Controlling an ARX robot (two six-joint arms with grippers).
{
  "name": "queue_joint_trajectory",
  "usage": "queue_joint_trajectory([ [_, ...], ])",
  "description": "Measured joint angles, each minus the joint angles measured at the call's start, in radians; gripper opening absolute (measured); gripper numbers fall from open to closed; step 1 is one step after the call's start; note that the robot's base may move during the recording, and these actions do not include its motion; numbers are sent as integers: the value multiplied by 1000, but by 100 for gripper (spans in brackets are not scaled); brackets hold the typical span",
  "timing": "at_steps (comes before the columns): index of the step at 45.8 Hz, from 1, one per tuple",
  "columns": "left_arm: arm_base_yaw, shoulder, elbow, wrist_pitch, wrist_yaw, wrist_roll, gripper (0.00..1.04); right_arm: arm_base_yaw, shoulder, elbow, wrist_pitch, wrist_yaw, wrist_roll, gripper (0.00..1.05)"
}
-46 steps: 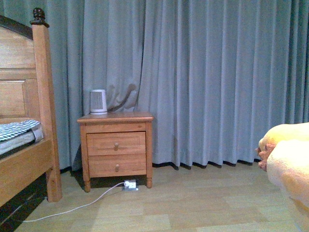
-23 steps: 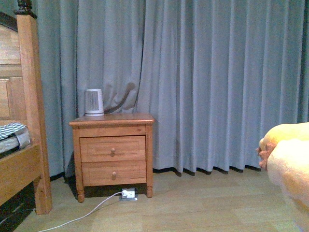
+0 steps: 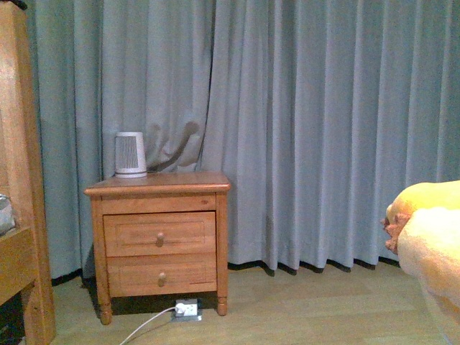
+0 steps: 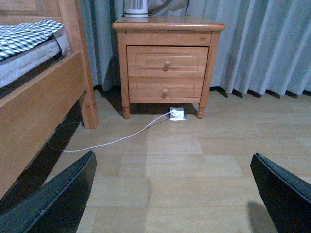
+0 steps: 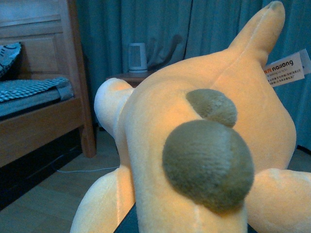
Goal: Put away toys
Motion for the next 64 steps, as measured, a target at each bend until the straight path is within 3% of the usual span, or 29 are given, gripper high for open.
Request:
queue_joint_trajectory([
  [64, 0, 0, 0, 0, 0, 0, 99, 0, 0, 0, 0, 0, 0, 8],
])
